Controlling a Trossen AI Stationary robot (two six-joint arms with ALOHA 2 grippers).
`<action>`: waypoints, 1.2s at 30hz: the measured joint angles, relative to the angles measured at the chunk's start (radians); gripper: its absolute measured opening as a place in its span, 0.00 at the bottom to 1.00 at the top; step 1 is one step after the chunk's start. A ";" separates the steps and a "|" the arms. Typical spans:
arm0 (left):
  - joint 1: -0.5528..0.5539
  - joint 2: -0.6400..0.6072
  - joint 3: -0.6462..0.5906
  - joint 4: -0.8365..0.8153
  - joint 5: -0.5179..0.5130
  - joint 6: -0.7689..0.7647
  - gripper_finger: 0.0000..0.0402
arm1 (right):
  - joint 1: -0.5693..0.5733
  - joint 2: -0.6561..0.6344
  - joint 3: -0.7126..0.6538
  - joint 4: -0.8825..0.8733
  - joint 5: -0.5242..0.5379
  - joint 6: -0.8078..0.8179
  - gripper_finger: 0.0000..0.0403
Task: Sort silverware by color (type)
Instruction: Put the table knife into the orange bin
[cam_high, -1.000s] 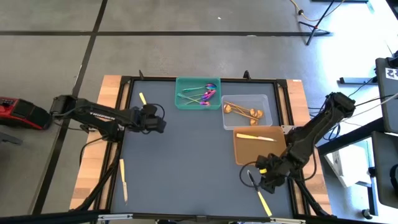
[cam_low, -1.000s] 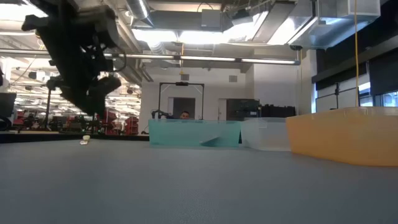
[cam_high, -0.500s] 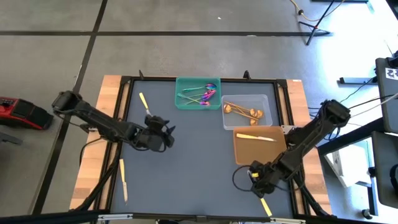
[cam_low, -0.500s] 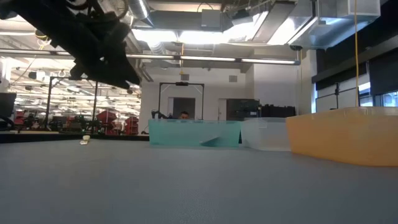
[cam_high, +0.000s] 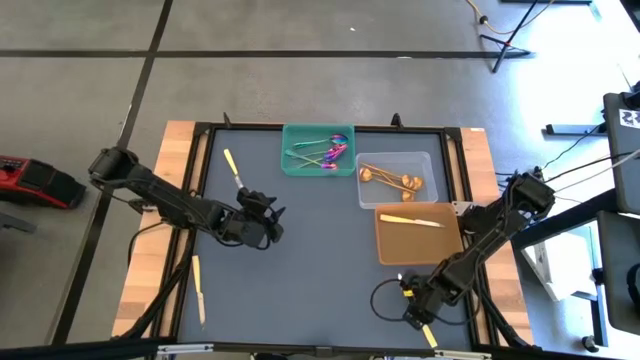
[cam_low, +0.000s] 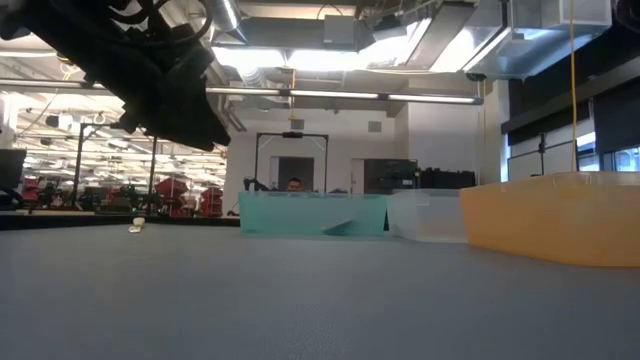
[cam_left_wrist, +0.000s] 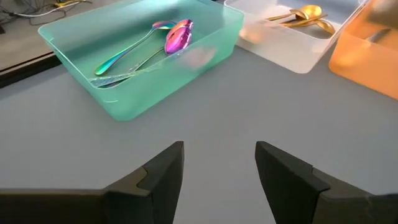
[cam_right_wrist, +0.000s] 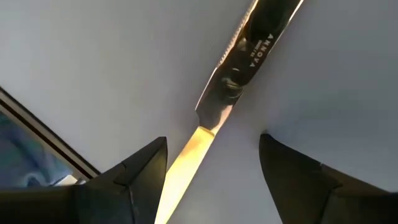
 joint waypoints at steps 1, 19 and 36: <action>0.001 0.001 0.000 0.001 0.000 0.000 0.48 | 0.001 0.006 0.000 -0.001 0.009 0.001 0.61; -0.001 0.006 0.000 0.016 0.055 0.016 0.48 | 0.003 0.028 -0.002 -0.089 0.094 -0.126 0.07; -0.008 0.005 0.000 0.040 0.051 0.016 0.48 | -0.001 0.034 0.243 -0.304 0.290 -0.518 0.03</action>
